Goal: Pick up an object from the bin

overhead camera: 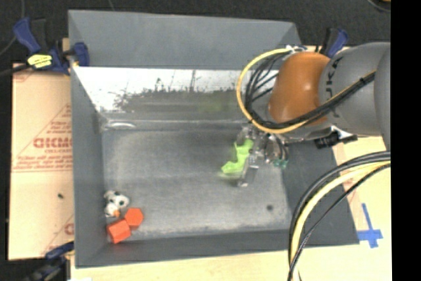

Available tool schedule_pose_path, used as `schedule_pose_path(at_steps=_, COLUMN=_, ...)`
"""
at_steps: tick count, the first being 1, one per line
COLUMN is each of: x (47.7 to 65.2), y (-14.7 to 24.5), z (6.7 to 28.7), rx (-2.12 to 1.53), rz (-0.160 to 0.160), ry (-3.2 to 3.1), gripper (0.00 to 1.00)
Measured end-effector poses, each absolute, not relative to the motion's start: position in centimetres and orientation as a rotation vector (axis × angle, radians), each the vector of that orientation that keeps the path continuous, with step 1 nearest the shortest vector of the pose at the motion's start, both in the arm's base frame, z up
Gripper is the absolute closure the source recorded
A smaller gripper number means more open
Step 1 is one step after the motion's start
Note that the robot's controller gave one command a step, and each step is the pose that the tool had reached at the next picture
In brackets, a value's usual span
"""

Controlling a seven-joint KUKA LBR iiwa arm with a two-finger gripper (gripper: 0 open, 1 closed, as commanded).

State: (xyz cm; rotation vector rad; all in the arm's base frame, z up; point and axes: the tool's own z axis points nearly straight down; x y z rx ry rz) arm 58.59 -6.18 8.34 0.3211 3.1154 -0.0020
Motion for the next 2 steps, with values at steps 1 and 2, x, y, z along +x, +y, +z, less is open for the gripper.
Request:
schedule_pose_path(at_steps=1, x=58.87, y=-4.23, z=7.72, rx=0.29, rz=0.002, ry=3.114, gripper=1.0)
schedule_pose_path(at_steps=2, x=58.87, y=-4.23, z=7.72, rx=0.29, rz=0.002, ry=3.114, gripper=1.0)
